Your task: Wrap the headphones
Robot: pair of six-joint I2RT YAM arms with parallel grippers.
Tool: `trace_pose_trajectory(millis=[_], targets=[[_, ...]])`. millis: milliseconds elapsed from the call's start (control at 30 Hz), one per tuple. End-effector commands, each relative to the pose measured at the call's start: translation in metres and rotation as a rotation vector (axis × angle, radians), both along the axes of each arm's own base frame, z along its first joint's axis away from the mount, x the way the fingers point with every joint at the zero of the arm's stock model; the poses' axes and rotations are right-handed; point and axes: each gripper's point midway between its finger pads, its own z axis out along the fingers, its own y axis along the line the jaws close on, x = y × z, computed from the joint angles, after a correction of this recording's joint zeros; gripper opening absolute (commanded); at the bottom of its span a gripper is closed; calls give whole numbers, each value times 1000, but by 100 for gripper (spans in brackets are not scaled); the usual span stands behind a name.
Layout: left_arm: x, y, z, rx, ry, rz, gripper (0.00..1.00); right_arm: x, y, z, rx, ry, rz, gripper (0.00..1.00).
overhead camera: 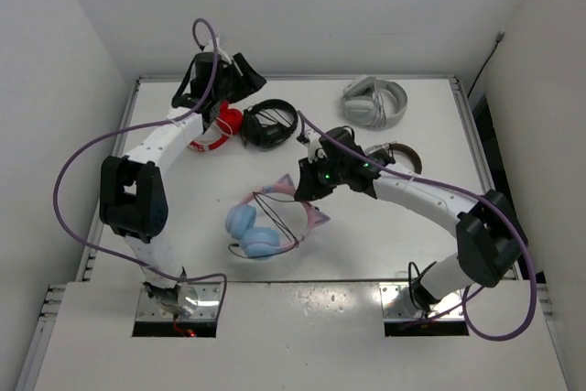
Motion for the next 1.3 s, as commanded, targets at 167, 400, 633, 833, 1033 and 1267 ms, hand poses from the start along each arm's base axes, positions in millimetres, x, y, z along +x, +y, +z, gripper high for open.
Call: trace_pose_trajectory(millis=[167, 400, 633, 833, 1033, 1267], targets=[[4, 4, 62, 134, -273, -170, 67, 7, 2, 27, 125, -14, 1, 0], [-88, -16, 84, 412, -580, -576, 44, 16, -7, 22, 104, -11, -61, 0], [-203, -55, 67, 613, -791, -1005, 30, 17, -9, 12, 82, 8, -69, 0], [-252, -82, 50, 724, -919, -1113, 30, 18, -9, 11, 75, 17, -82, 0], [-271, -86, 13, 812, -935, -1180, 30, 20, -8, 15, 80, 10, -82, 0], [-292, -101, -10, 883, -984, -1304, 36, 22, -9, 14, 75, 6, -89, 0]])
